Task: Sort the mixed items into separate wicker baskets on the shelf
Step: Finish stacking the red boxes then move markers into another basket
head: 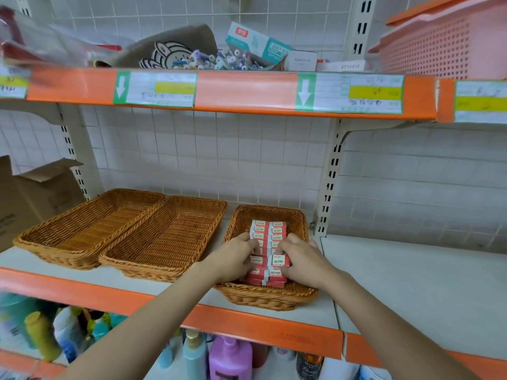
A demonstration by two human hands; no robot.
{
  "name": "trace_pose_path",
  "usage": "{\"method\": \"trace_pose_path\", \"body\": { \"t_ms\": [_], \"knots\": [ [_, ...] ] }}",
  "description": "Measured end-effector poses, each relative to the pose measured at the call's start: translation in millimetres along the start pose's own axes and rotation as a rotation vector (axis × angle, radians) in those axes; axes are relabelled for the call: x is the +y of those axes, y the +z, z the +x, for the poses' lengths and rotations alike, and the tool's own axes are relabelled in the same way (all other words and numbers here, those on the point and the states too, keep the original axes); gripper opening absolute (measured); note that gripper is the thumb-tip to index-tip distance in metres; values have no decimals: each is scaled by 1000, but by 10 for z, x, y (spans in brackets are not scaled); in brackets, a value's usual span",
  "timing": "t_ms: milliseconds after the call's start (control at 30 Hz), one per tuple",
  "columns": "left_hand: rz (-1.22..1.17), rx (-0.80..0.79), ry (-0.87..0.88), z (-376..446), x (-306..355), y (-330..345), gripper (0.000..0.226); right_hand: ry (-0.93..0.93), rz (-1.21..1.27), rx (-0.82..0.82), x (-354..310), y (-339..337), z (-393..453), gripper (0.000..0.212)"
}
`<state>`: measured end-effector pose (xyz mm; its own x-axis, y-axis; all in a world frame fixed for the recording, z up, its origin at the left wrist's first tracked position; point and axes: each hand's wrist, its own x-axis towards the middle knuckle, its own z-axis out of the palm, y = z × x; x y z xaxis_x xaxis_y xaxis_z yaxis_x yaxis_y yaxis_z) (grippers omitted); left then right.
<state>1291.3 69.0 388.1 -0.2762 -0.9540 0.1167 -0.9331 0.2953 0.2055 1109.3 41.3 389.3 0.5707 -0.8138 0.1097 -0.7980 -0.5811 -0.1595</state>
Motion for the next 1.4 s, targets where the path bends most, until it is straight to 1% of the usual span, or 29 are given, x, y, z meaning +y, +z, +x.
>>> {"method": "trace_pose_path", "body": {
  "t_ms": [100,167,233,400,500,567,700,767,867,967,1033,1100,1167,1333,1400],
  "knots": [
    [-43,46,-21,-3,-21,47,27,18,17,-14,-14,22,20,37],
    [-57,71,-30,-2,-30,63,25,25,36,-1,-23,37,21,29],
    [-62,82,-39,0,-43,72,22,23,51,20,-28,45,11,17],
    [-27,89,-27,26,-66,97,10,11,68,31,-33,44,-12,8],
    [-1,93,-23,22,-51,94,7,15,71,43,-45,30,-60,19],
    [39,89,-17,4,-30,67,6,21,14,45,-55,18,-102,27],
    [72,81,-70,-49,102,-6,18,38,-15,6,-58,-22,-254,37],
    [122,95,-69,-77,247,-16,24,37,-4,-57,-49,-60,-377,46],
    [131,132,-74,-116,540,52,32,60,-5,-169,12,-114,-663,63],
    [118,134,-79,-121,929,170,40,76,-4,-190,202,-186,-1028,71],
    [139,94,-72,-137,1207,248,48,87,-20,-197,362,-221,-1273,71],
    [200,24,-54,-166,1485,335,58,119,-65,-212,554,-252,-1512,71],
    [235,-46,-72,-224,1771,427,66,157,-100,-239,757,-269,-1723,71],
    [287,-217,-117,-227,2375,707,73,244,-100,-276,1191,-319,-2254,73],
    [286,-245,-114,-153,2570,795,74,284,-93,-288,1364,-352,-2458,73]
  ]
}}
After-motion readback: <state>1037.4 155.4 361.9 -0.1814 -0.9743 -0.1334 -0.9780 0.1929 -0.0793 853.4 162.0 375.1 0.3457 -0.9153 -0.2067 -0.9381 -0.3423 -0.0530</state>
